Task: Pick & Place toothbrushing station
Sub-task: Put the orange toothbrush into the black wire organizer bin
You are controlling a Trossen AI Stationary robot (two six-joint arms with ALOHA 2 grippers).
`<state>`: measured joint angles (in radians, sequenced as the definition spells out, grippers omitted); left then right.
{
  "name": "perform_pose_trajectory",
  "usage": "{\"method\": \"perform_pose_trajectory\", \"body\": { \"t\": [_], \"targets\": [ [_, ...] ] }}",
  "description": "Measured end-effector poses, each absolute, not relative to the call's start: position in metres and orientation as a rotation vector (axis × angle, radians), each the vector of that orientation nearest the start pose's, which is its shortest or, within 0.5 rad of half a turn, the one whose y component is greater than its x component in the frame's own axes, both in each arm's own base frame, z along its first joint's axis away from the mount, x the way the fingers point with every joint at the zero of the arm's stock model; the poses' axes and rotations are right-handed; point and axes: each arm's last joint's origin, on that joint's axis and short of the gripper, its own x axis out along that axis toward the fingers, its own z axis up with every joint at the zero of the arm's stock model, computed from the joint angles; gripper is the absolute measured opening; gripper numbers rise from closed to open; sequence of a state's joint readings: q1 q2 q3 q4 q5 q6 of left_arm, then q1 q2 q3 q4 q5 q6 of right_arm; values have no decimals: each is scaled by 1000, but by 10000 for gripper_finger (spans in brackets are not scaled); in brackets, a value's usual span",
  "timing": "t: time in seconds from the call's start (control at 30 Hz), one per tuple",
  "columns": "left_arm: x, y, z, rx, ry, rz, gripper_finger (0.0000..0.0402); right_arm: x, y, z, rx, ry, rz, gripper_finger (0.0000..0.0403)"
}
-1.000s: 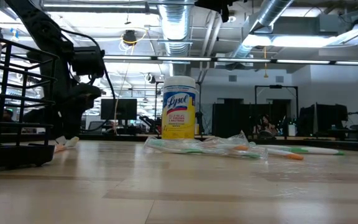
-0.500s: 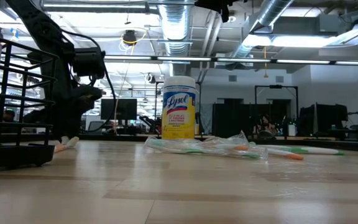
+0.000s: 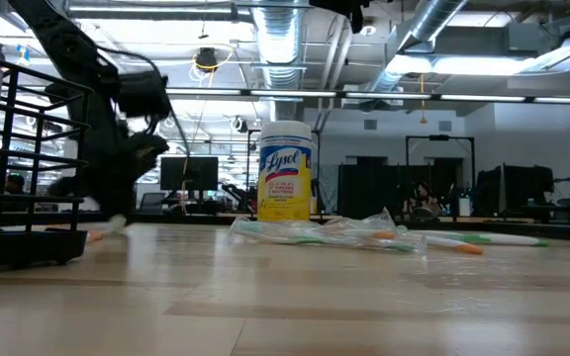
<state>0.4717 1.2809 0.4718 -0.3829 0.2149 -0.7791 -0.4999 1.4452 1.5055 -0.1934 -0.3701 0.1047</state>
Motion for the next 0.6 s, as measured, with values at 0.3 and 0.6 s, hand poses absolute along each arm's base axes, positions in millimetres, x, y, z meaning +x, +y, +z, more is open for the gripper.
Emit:
{"method": "perform_pose_trajectory", "body": {
  "t": [0.3,0.6],
  "targets": [
    [175,85,160,-1078,745,704,7,282,-149,442,127,54,-125,82],
    [157,81,195,-935,518,764,6,277,-155,450,113,31,-128,82]
  ]
}}
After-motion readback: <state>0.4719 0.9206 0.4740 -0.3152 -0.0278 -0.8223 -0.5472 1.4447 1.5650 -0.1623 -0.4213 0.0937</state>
